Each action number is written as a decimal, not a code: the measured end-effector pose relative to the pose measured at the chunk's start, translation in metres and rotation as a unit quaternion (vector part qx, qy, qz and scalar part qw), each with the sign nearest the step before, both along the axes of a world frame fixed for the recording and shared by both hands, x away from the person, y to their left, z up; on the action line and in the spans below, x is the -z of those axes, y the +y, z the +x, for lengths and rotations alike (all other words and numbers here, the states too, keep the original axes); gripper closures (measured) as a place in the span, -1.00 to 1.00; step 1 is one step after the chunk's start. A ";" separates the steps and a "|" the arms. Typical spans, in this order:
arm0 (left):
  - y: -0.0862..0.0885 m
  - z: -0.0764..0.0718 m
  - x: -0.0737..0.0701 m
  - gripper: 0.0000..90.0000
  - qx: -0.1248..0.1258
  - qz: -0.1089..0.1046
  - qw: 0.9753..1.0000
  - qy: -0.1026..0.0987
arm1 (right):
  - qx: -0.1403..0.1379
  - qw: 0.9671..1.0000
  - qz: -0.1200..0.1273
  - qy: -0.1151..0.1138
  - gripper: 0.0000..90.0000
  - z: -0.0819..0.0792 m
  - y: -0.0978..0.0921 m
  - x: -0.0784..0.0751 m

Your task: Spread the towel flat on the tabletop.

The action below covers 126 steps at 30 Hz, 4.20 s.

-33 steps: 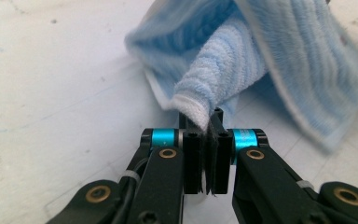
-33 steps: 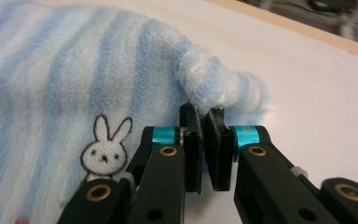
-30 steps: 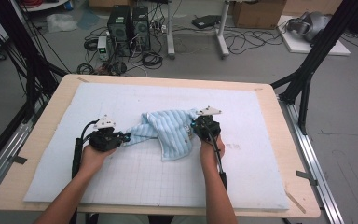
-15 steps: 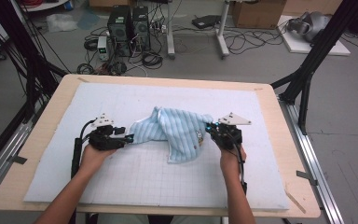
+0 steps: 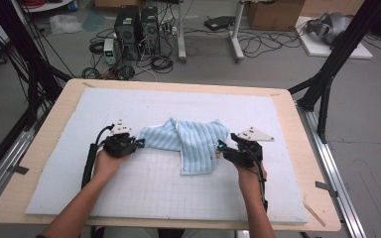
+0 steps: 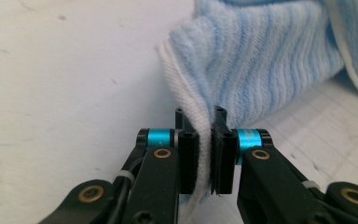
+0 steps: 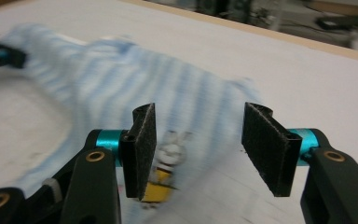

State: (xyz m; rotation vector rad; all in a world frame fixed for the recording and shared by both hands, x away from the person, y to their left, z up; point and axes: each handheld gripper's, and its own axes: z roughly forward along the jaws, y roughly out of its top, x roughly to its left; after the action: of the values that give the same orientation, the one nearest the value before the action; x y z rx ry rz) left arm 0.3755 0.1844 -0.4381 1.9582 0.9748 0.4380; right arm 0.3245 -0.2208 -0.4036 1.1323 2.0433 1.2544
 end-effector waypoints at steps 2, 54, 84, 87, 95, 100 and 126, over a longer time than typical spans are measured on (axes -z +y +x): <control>0.005 0.004 -0.002 0.87 -0.022 -0.009 1.000 -0.014 | -0.050 0.999 -0.007 0.015 -0.05 0.001 0.023 0.009; 0.058 -0.008 -0.007 -0.02 -0.082 -0.097 0.991 -0.035 | -0.092 0.987 -0.019 0.133 0.66 0.077 0.071 0.041; 0.054 -0.008 -0.009 -0.04 -0.056 -0.095 0.994 -0.025 | -0.332 0.936 0.048 0.101 0.27 0.001 0.061 0.007; 0.054 -0.007 -0.007 -0.05 -0.056 -0.095 0.994 -0.026 | -0.279 0.957 0.044 0.061 0.13 0.013 0.059 -0.006; 0.051 -0.008 -0.006 -0.06 -0.044 -0.096 0.994 -0.026 | -0.187 0.981 -0.026 0.041 0.16 0.060 0.078 -0.007; 0.051 -0.009 -0.004 -0.06 -0.041 -0.093 0.995 -0.026 | -0.145 0.985 -0.062 0.068 0.34 0.088 0.091 0.010; 0.054 -0.008 -0.004 -0.06 -0.050 -0.096 0.994 -0.024 | -0.256 0.951 -0.121 0.123 0.86 0.088 0.148 0.034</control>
State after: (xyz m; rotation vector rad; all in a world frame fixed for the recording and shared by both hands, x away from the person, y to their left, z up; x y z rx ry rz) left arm 0.3671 0.2385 -0.4343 1.7252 1.0479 0.4279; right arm 0.4128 -0.0727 -0.4379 0.6922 2.7131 1.0742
